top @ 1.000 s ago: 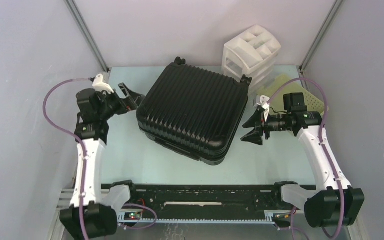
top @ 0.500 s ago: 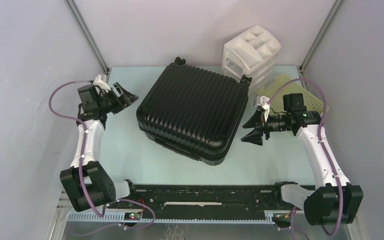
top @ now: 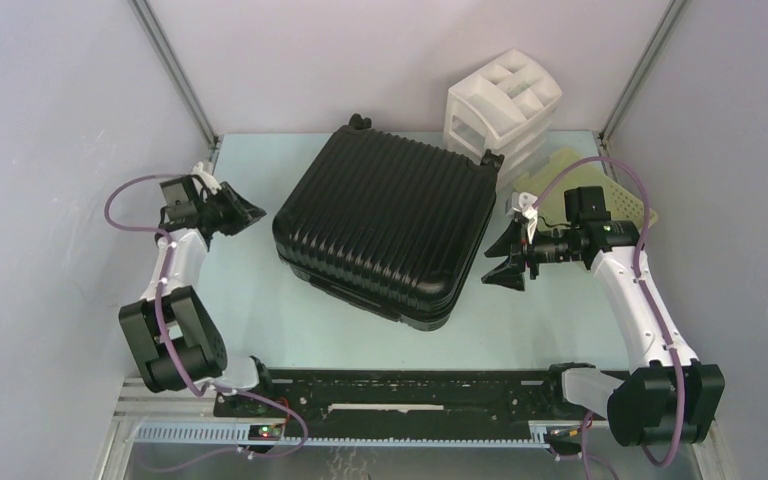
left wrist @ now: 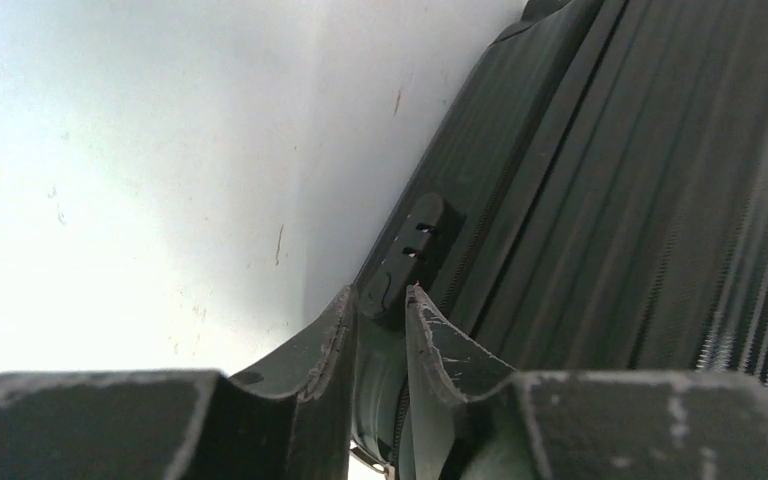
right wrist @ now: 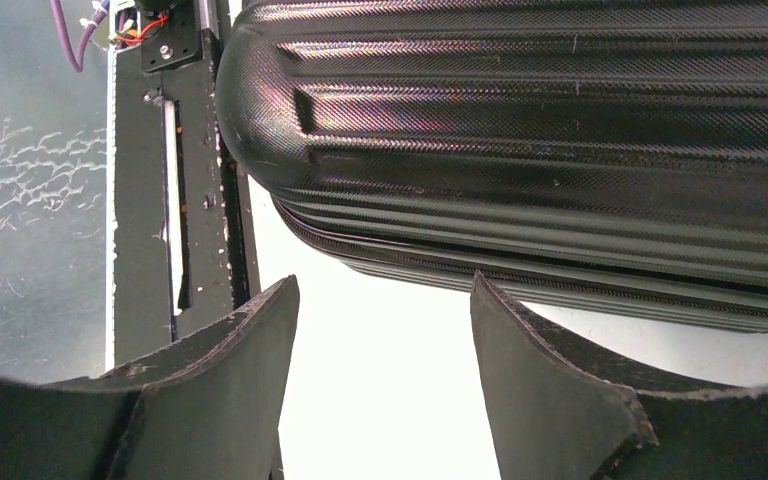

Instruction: Open, take out, and arrange the luggage

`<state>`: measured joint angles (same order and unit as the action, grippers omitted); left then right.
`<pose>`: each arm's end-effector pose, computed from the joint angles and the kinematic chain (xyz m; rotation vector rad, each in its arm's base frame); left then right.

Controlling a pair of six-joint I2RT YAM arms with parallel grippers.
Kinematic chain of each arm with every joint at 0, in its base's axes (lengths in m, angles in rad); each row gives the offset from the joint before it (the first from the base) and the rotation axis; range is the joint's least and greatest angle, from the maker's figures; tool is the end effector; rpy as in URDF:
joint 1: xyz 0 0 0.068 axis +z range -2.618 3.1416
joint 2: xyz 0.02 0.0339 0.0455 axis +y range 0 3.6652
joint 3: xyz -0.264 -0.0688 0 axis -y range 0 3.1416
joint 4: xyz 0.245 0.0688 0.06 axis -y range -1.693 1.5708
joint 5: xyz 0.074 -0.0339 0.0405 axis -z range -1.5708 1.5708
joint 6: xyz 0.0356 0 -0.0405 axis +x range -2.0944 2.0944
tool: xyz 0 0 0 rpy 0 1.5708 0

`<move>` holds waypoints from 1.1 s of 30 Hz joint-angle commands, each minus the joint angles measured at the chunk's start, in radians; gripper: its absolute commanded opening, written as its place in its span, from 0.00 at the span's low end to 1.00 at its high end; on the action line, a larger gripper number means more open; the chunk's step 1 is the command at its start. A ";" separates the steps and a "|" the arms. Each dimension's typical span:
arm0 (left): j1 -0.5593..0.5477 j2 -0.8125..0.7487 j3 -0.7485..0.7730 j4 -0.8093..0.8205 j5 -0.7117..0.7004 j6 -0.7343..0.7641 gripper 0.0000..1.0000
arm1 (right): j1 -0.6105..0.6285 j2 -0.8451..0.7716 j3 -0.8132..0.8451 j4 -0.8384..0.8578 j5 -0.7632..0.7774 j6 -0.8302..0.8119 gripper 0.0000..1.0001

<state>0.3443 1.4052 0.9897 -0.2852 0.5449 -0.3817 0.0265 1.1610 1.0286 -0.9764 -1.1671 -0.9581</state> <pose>0.2930 0.0855 0.2625 -0.5160 2.1661 -0.6360 0.2039 0.0382 0.3040 -1.2458 1.6513 0.9899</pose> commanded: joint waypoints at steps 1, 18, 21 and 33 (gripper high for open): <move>-0.015 0.027 0.026 -0.037 0.010 0.039 0.28 | -0.005 0.003 -0.002 -0.002 -0.008 -0.019 0.72; -0.221 0.014 -0.062 -0.053 -0.015 0.026 0.27 | -0.013 -0.016 -0.002 -0.013 -0.015 -0.031 0.72; -0.258 -0.036 -0.120 -0.025 -0.006 0.004 0.27 | -0.017 -0.022 -0.002 -0.013 -0.013 -0.031 0.72; -0.430 -0.264 -0.318 0.056 -0.045 -0.110 0.28 | -0.077 -0.071 0.070 -0.098 0.014 -0.064 0.72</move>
<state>0.0166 1.2137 0.7300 -0.2298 0.4057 -0.4149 -0.0551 1.1122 1.0351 -1.0107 -1.1393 -0.9760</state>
